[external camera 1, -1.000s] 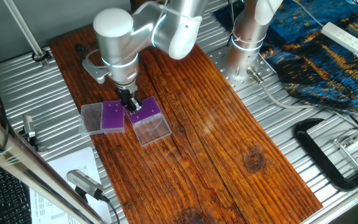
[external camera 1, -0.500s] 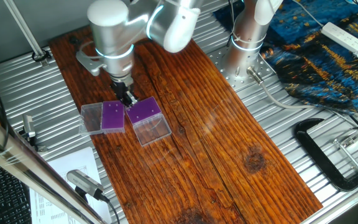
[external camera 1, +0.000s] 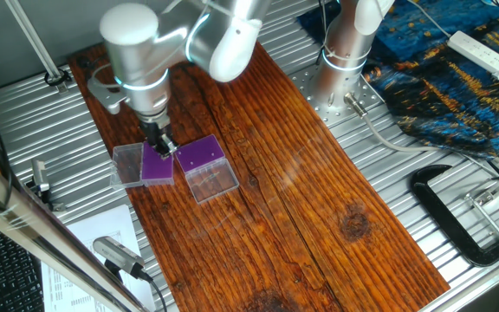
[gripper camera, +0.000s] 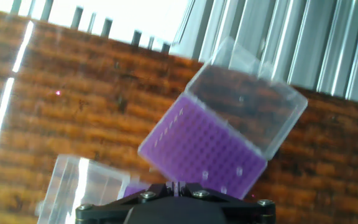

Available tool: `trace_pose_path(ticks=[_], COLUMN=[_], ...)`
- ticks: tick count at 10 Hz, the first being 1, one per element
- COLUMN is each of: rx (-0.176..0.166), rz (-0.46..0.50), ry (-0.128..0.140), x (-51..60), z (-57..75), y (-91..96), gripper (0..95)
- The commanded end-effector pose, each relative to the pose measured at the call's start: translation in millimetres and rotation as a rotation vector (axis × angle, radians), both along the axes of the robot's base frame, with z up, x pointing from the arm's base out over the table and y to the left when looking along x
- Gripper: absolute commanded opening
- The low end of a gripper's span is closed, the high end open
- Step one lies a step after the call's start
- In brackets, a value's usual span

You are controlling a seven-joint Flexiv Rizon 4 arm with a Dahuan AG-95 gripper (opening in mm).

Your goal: Transfer all small pipette tips from one holder to another

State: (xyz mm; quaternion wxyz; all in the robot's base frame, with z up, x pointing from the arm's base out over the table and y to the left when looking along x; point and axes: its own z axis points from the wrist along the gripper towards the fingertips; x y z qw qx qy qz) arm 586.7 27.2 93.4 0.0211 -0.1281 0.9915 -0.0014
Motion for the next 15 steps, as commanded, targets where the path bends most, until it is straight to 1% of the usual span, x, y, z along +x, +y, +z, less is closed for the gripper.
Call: trace_pose_path(ticks=[1,6,11,15], rx=[0.000,0.006,0.012,0.020], rz=[-0.002,0.006,0.005,0.003], ry=[-0.001,0.007,0.014,0.014], x=[4.3,5.3,4.9,3.4], z=[-3.1,-14.4,-15.6,-20.5], y=[-1.5,-6.3,-5.0,-4.5], gripper=[0.0,0.0,0.0,0.0])
